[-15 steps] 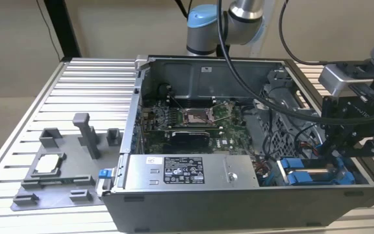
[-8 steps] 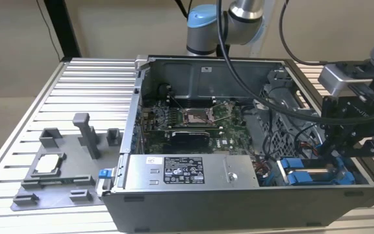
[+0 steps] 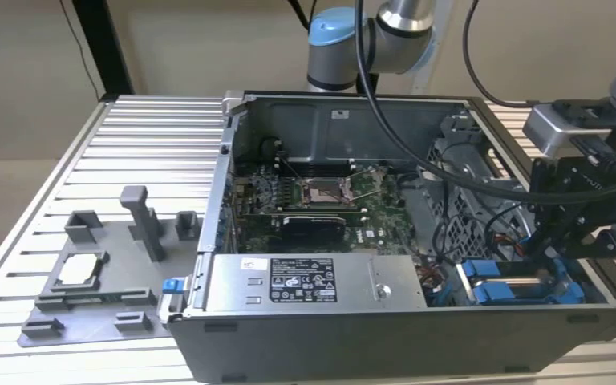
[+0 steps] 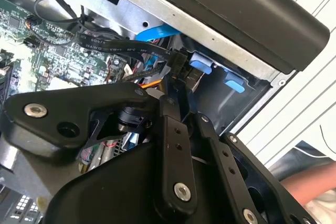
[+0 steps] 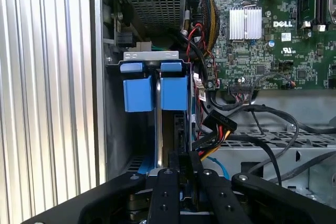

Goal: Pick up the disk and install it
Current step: 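Insert the disk into the insertion slot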

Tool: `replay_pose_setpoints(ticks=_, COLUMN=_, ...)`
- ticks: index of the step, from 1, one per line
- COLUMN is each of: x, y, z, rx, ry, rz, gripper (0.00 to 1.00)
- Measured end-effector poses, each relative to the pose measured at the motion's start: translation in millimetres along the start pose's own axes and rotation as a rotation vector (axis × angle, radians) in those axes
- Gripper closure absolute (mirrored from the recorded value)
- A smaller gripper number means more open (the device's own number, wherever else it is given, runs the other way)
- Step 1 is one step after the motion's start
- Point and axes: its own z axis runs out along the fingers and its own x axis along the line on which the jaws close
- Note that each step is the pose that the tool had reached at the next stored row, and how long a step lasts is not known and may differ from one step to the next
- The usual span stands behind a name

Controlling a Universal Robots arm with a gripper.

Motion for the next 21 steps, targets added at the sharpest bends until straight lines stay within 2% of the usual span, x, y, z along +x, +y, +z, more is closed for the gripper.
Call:
replay_pose_setpoints(ticks=9, x=-0.2, y=-0.7, z=3.5, rx=-0.0008, ry=0.0003, rz=0.000, gripper=1.00)
replay_pose_setpoints(ticks=14, x=-0.2, y=-0.8, z=4.1, rx=-0.0118, ry=0.0006, rz=-0.001, gripper=1.00)
replay_pose_setpoints(ticks=21, x=-0.5, y=-1.9, z=9.2, rx=-0.0158, ry=0.0010, rz=-0.001, gripper=1.00)
